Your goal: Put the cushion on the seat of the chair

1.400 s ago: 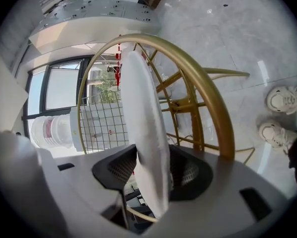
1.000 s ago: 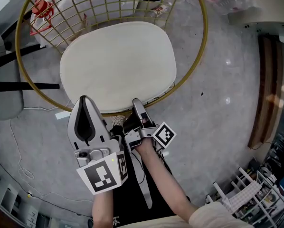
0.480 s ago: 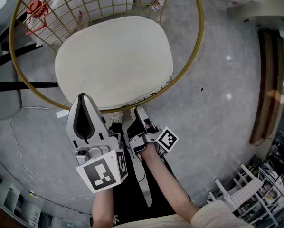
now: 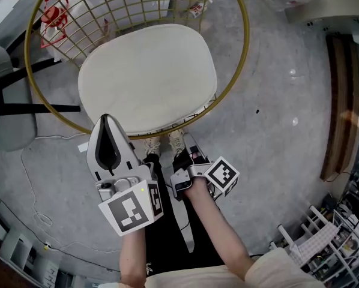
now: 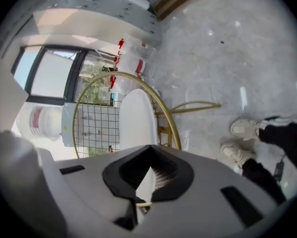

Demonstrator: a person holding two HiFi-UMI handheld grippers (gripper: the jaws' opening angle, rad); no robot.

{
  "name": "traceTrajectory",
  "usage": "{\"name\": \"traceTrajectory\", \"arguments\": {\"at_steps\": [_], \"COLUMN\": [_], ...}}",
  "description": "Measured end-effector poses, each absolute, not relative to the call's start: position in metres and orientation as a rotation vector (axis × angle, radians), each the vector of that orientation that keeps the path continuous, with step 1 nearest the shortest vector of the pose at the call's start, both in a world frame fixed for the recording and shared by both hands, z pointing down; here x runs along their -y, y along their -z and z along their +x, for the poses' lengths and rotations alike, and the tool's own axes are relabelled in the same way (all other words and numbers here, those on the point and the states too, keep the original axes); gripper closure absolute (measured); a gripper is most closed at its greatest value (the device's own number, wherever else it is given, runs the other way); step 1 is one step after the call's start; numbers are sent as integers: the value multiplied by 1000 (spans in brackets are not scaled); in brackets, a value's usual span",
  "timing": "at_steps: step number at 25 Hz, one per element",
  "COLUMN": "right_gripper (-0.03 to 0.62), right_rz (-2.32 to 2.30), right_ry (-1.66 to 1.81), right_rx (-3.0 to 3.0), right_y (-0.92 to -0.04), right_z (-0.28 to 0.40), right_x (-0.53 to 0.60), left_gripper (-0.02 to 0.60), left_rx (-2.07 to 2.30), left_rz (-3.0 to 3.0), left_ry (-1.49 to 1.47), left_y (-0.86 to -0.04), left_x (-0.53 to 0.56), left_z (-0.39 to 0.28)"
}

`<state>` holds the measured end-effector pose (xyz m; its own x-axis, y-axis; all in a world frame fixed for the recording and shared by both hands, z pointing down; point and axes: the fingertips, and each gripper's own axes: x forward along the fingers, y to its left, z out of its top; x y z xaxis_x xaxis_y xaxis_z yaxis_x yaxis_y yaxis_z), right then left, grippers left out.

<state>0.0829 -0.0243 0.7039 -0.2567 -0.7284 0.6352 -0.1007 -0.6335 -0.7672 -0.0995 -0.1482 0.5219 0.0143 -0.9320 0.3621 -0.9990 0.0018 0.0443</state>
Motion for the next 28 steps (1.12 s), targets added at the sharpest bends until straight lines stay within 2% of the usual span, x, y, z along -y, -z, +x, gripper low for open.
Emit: {"name": "traceTrajectory", "arguments": {"at_steps": [4,7,14,19,24,28], "right_gripper": [578,579,577,577,577,577], "right_rz": [-1775,-1840,-2004,-1897,-1764,-1690], "right_ry": [1882,1670,917,239,-234,-346], "right_rx": [-1116,-1300,-1777,-2161,-2361,-2462], "right_y": [-658,-592,-310,-144,-71,-76], "right_z": [106,116,147,112,86,78], "right_x": [56,132,215,201,143,111], "left_gripper": [568,568,568,569,568,568], "left_rx": [2007,2058,2127,2096,2108,2155], "left_rz": [2004,2056,2164,2308,2370,2398], "left_ry": [-325,-255,-72,108,216,208], "left_y": [-484,-430,-235,-130,-92,-92], "left_x": [156,189,205,170,119,94], "left_z": [-110,-121,-123,-104,-82,-72]}}
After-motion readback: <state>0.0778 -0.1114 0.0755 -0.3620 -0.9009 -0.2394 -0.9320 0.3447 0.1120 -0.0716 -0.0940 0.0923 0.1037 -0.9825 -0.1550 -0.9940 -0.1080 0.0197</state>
